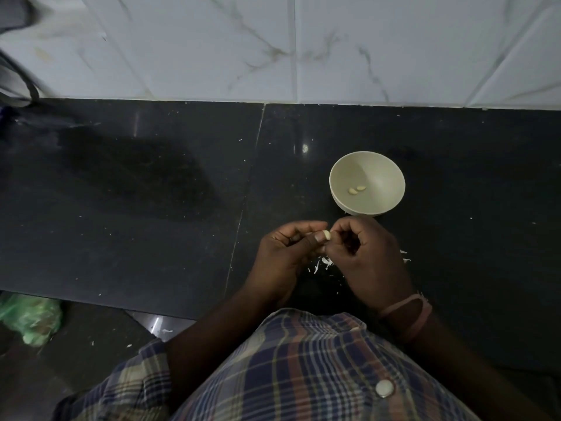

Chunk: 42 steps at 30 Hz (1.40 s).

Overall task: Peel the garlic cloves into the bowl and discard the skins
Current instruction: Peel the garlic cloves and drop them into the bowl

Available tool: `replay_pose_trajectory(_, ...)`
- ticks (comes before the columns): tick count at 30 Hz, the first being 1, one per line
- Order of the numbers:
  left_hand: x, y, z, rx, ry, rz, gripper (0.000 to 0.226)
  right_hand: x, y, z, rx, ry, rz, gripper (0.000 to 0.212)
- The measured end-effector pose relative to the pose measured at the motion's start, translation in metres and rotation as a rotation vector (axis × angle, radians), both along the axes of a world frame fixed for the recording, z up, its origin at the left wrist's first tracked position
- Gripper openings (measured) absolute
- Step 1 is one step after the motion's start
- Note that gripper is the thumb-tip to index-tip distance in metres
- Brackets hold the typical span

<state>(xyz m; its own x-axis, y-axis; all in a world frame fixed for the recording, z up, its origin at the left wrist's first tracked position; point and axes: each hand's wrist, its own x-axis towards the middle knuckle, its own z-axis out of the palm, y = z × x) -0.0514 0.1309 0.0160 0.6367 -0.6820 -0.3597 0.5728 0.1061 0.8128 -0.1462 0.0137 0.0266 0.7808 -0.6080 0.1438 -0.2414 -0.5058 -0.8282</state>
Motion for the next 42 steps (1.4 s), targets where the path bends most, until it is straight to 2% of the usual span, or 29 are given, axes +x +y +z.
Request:
replay_pose_trajectory(4, 0.0, 0.0, -0.001, -0.057, 0.088, 0.005, 0.029, 0.0, 0.003, 0.0, 0.083, -0.018, -0.03, 0.01)
replay_pose_trajectory(8, 0.001, 0.001, 0.002, -0.078, 0.182, 0.003, 0.029, 0.0, 0.005, -0.001, 0.06, -0.019, -0.043, 0.009)
replay_pose_trajectory(15, 0.0, 0.001, 0.002, -0.036, 0.203, 0.012, 0.034, -0.003, 0.006, -0.001, -0.036, -0.022, -0.012, 0.01)
replay_pose_trajectory(23, 0.001, -0.003, -0.001, -0.094, 0.234, 0.041, 0.032, -0.003, 0.007, -0.002, -0.062, -0.053, -0.081, 0.012)
replay_pose_trajectory(28, 0.001, -0.004, -0.002, -0.091, 0.249, 0.057, 0.031, -0.002, 0.003, -0.003, 0.008, -0.104, -0.095, 0.033)
replay_pose_trajectory(32, 0.002, -0.005, -0.004, -0.074, 0.236, 0.065, 0.029, -0.001, 0.003, 0.0, 0.11, -0.128, -0.009, 0.044)
replay_pose_trajectory(37, 0.004, -0.004, -0.007, -0.046, 0.206, 0.076, 0.029, 0.0, -0.001, -0.002, -0.021, -0.091, 0.077, 0.032)
replay_pose_trajectory(42, 0.002, -0.006, -0.009, -0.012, 0.163, 0.102, 0.02, -0.001, -0.001, -0.008, 0.008, -0.049, 0.057, 0.019)
